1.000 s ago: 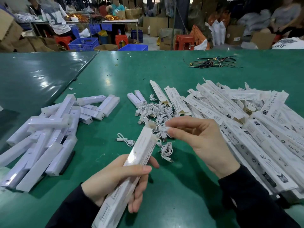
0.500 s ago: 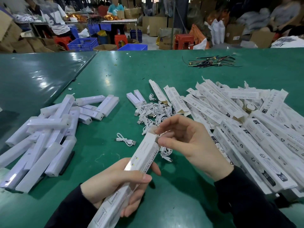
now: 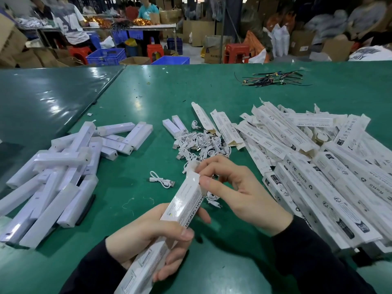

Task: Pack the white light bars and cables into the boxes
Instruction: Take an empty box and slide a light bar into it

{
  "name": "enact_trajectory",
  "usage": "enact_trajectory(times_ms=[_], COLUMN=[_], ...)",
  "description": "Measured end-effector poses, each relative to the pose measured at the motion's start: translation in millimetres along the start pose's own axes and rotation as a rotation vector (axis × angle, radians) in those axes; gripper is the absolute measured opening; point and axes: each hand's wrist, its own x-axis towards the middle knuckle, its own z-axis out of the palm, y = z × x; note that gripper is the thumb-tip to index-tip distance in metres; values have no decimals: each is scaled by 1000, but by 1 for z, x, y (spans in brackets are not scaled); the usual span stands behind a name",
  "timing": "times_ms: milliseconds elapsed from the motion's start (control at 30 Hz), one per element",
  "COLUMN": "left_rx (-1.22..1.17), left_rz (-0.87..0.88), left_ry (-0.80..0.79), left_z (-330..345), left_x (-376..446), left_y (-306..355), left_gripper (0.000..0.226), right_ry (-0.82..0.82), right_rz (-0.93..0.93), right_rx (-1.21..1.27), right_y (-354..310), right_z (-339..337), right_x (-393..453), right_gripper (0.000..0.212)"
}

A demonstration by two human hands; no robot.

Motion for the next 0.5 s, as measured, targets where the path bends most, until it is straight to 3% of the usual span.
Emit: enact_trajectory(times_ms=[100,200,367,500], left_rx=[-95,-118,-65,-107], left_rz=[51,96,216,320], left_ry=[-108,-114,83,166], left_z=[2,1,2,6], left_x=[-2,1,6,10], left_y=[5,4,-1,-3], left_gripper=[44,53,69,64], right_ry=[-106,-35,22,7], right_rz=[-6,-16,38,7], right_rx=[2,-26,237,265], right_y=[-4,-1,2,3], right_z=[2,3,4,14], right_x=[-1,-2,-1,-3], right_gripper=[7,10,27,17])
